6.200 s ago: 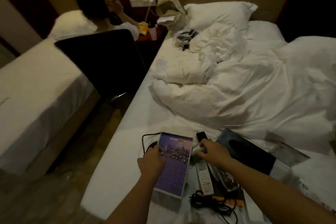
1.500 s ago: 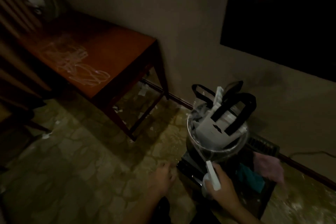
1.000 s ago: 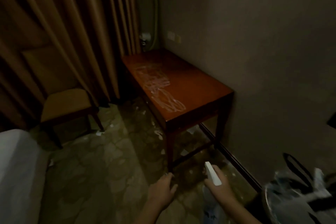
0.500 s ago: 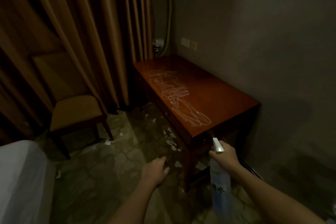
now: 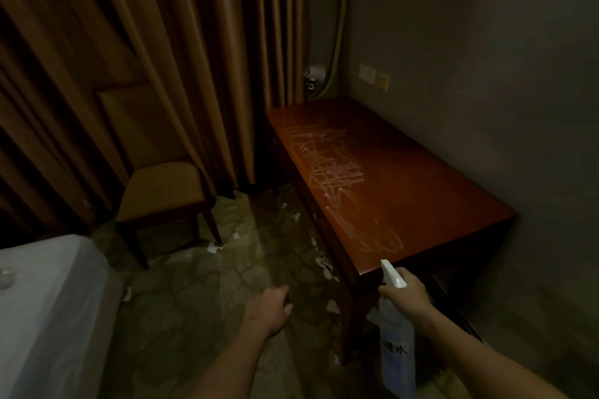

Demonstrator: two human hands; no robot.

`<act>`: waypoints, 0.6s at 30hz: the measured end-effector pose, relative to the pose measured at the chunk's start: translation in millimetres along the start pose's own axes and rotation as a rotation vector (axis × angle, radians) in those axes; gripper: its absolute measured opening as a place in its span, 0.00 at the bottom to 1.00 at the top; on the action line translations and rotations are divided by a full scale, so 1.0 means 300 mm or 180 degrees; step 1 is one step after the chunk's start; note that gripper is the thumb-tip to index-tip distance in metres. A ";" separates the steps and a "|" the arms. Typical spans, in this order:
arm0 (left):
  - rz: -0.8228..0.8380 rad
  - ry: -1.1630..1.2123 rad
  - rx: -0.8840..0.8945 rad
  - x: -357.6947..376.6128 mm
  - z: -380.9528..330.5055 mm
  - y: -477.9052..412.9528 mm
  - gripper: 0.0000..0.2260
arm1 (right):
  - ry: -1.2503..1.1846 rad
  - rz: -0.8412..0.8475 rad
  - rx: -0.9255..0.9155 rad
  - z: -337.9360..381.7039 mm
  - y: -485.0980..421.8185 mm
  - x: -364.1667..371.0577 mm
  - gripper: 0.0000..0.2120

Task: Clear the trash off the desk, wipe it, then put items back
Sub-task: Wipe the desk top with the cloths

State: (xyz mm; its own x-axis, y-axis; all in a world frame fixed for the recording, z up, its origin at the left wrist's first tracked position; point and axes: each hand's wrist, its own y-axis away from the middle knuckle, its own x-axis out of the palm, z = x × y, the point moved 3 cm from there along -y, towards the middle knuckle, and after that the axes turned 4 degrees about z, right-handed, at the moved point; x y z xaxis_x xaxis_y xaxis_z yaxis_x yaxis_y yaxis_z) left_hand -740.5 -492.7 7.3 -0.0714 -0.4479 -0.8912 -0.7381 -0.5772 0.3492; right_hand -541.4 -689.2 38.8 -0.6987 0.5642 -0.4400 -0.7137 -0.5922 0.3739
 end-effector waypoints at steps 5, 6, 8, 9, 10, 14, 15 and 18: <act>-0.0033 -0.0113 -0.0125 -0.043 -0.042 -0.073 0.12 | -0.0054 0.0060 -0.0294 0.078 -0.108 -0.034 0.12; -0.0060 -0.0166 -0.0164 -0.050 -0.048 -0.084 0.13 | 0.0076 0.0092 -0.0378 0.096 -0.134 -0.040 0.11; -0.0123 -0.0234 -0.0219 -0.068 -0.058 -0.105 0.13 | 0.0153 0.0113 -0.0500 0.142 -0.186 -0.053 0.09; -0.0137 -0.0240 -0.0245 -0.076 -0.061 -0.113 0.13 | 0.0148 0.0114 -0.0550 0.167 -0.211 -0.057 0.08; -0.0144 -0.0252 -0.0270 -0.080 -0.063 -0.119 0.13 | 0.0160 0.0104 -0.0600 0.188 -0.232 -0.057 0.08; -0.0094 -0.0257 -0.0395 -0.087 -0.058 -0.130 0.13 | 0.0269 0.0059 -0.0623 0.218 -0.293 -0.037 0.08; -0.0087 -0.0214 -0.0421 -0.093 -0.055 -0.133 0.13 | 0.0274 0.0106 -0.0593 0.224 -0.306 -0.030 0.07; -0.0094 -0.0124 -0.0460 -0.118 -0.032 -0.150 0.12 | 0.0329 0.0265 -0.0509 0.236 -0.356 -0.007 0.05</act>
State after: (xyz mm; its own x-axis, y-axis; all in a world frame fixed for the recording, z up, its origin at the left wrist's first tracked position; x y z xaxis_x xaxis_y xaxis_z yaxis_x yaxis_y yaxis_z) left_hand -698.2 -457.5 26.0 -0.0792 -0.4040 -0.9113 -0.6362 -0.6833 0.3582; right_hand -467.2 -586.5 57.6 -0.7403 0.4523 -0.4974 -0.6310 -0.7228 0.2817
